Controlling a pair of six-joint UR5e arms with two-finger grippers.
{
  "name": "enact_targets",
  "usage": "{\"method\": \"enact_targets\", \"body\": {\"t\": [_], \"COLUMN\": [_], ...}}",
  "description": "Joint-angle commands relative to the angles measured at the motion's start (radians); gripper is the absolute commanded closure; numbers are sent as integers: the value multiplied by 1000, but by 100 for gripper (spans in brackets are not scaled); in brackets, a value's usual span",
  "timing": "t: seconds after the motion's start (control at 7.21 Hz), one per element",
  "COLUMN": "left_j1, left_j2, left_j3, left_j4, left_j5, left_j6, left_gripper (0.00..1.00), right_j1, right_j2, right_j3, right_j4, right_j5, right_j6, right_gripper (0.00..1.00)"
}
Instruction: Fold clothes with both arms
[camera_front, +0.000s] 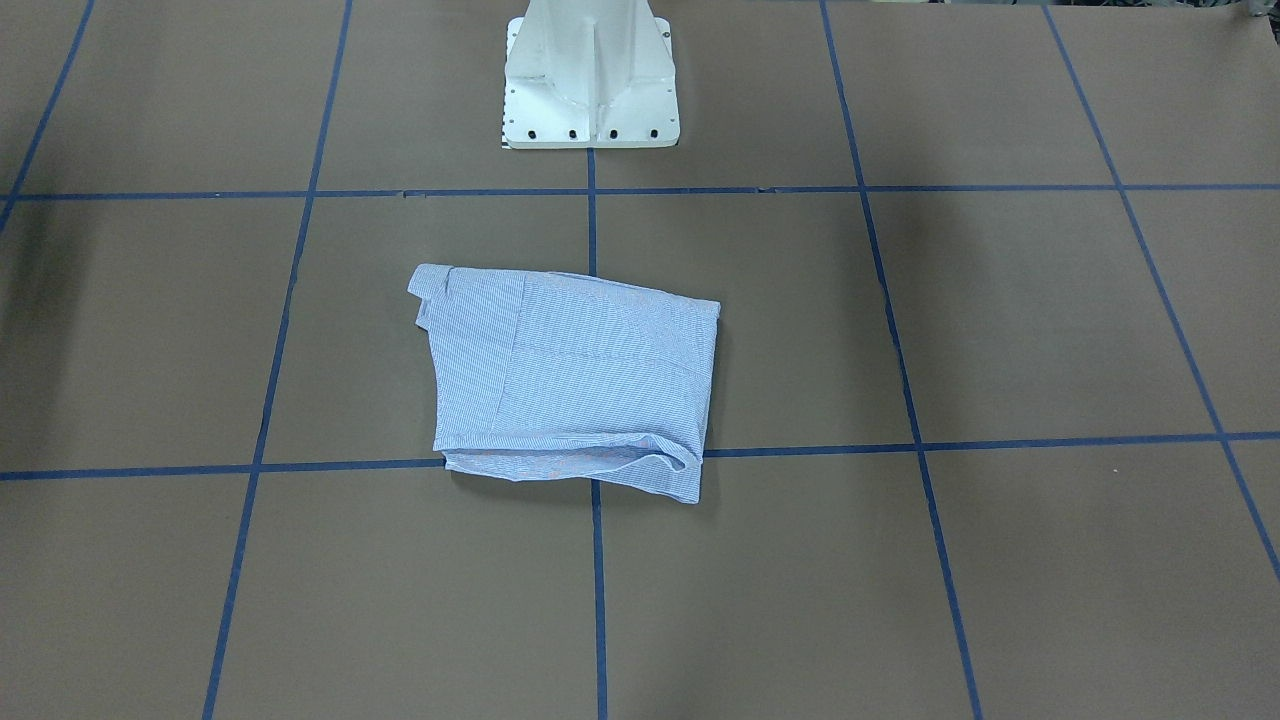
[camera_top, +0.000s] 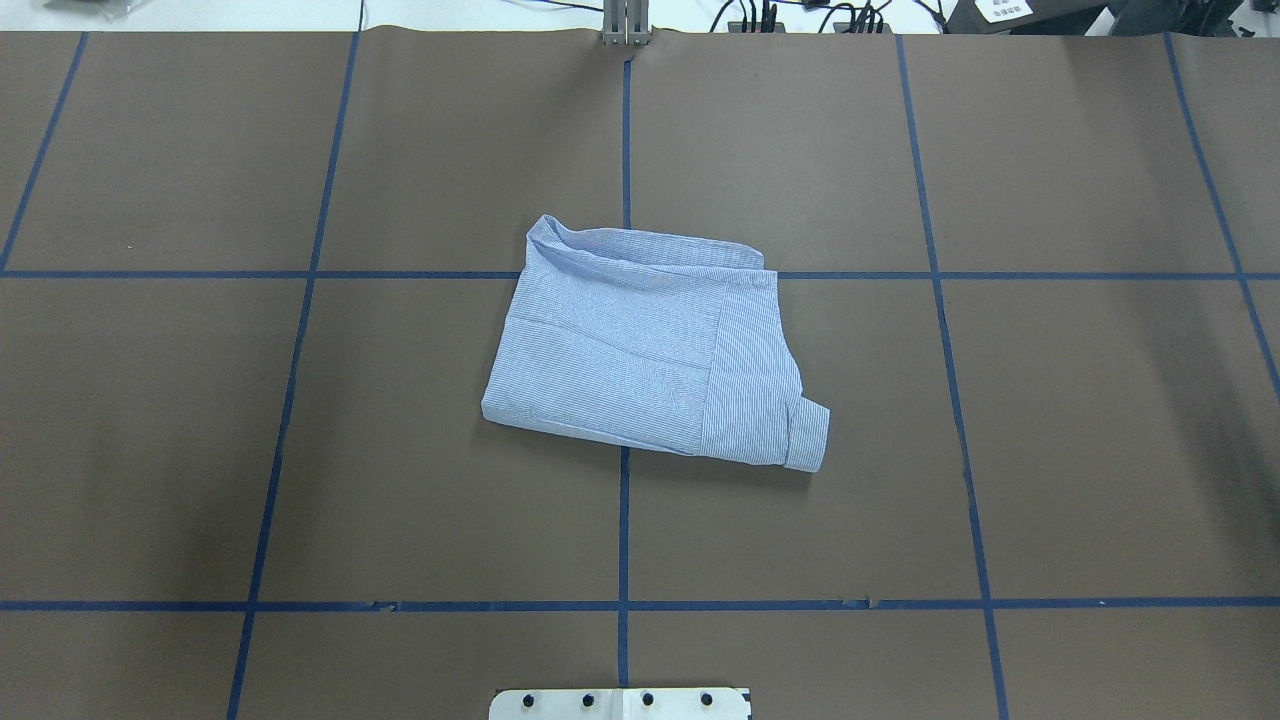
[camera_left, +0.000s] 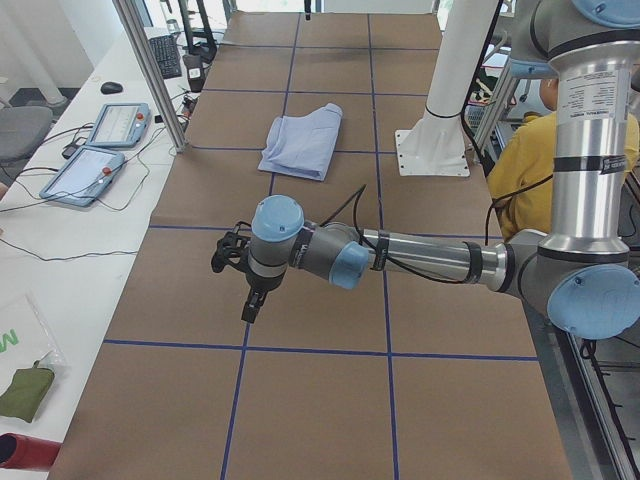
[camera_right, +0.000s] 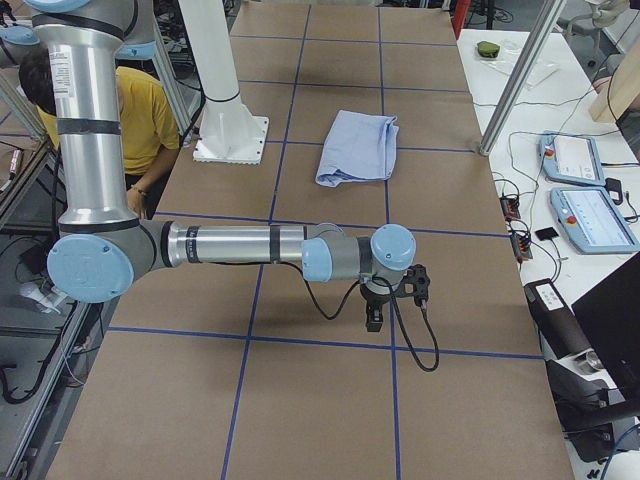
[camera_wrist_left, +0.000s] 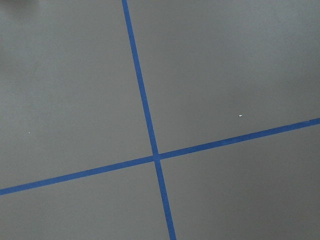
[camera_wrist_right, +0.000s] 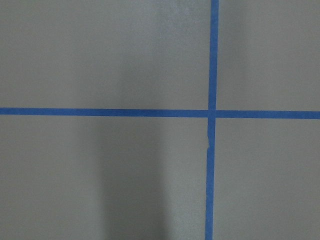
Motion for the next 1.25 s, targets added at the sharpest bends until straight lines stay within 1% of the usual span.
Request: {"method": "enact_targets", "body": {"t": [0.0, 0.14, 0.55, 0.69, 0.97, 1.11], "left_j1": [0, -1, -1, -1, -1, -1], "left_j2": [-5, 12, 17, 15, 14, 15], "left_j3": [-3, -18, -20, -20, -26, -26], "left_j4": [-1, 0, 0, -1, -1, -1], "left_j5": [-3, -1, -3, -3, -3, -3], "left_j6": [2, 2, 2, 2, 2, 2], "left_gripper": [0, 0, 0, 0, 0, 0], "right_j1": [1, 1, 6, 6, 6, 6], "right_j2": [-8, -11, -8, -11, -4, -1], "right_j3": [6, 8, 12, 33, 35, 40], "right_j4": [0, 0, 2, 2, 2, 2], "right_j5": [1, -1, 1, -1, -50, -60], "right_j6": [-3, -6, -8, -2, -11, -11], "right_gripper": [0, 0, 0, 0, 0, 0]}}
